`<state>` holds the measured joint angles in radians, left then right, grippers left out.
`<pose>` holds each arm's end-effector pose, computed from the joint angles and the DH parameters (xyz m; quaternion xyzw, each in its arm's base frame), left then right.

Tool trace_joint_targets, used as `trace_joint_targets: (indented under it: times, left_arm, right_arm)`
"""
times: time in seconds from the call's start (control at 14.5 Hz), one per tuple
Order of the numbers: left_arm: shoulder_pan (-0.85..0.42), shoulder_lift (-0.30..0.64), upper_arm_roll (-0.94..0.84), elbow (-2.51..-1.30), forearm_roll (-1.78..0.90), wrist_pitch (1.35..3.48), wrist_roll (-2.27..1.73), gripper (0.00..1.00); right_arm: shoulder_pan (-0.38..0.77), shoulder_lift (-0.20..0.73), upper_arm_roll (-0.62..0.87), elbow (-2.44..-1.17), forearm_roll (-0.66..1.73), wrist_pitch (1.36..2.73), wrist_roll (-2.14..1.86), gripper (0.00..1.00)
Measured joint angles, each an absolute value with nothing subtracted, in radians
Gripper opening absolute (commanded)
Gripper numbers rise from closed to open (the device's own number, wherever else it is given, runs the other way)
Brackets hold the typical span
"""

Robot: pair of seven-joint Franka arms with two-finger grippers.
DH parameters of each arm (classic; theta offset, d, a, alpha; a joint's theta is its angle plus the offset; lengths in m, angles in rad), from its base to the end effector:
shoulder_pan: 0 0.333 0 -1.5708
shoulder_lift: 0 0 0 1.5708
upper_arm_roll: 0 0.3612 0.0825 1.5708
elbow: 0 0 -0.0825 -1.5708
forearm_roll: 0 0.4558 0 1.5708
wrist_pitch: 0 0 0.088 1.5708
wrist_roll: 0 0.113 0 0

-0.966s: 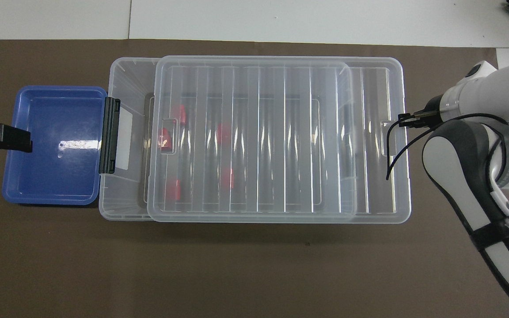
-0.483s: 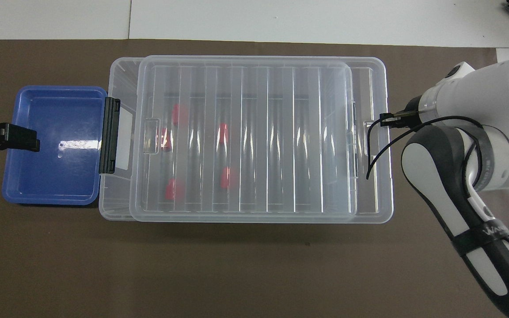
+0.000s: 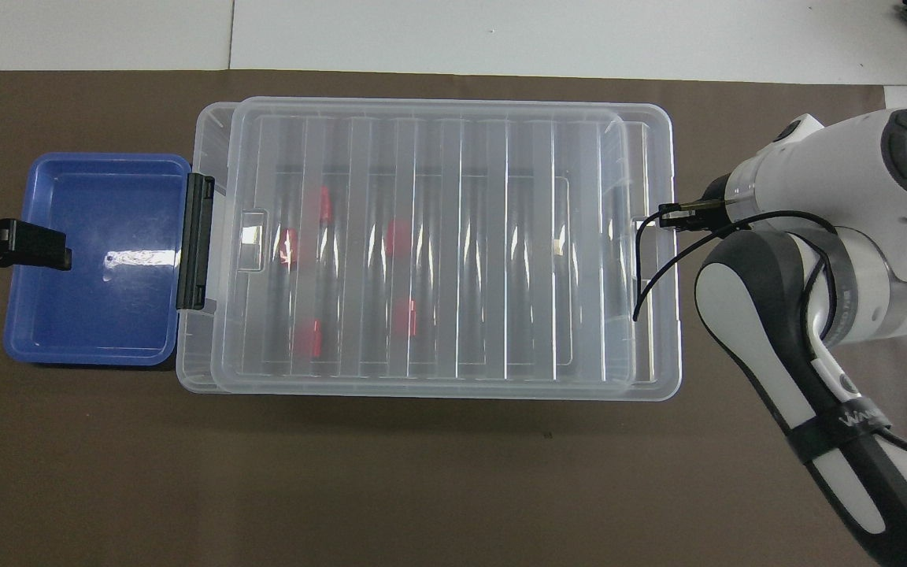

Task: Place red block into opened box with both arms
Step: 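Slide the clear lid back toward the blue tray with the right gripper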

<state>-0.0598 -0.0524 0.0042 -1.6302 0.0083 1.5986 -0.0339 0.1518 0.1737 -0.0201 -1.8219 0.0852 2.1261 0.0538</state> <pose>0.6093 -0.0329 0.6662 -0.9999 0.0109 -0.0106 0.0036 0.6883 0.0961 0.4614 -0.9970 -0.0191 -0.0616 0.0417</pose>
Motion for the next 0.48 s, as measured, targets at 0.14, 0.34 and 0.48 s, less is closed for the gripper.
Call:
trace_joint_targets:
  times: [0.14,0.34,0.48]
  left_arm:
    - [-0.06,-0.052,0.004,-1.63,0.008,1.599,-0.034,1.0]
    - [-0.06,-0.052,0.004,-1.63,0.008,1.599,-0.034,1.0]
    - [-0.06,-0.052,0.004,-1.63,0.008,1.599,-0.034,1.0]
  right_arm:
    - [0.154,0.174,-0.02,-1.822,0.085,2.126,0.054,0.0]
    - [0.154,0.174,-0.021,-1.822,0.102,2.127,0.054,0.0]
    - [0.153,0.173,-0.023,-1.822,0.13,2.134,0.054,0.0]
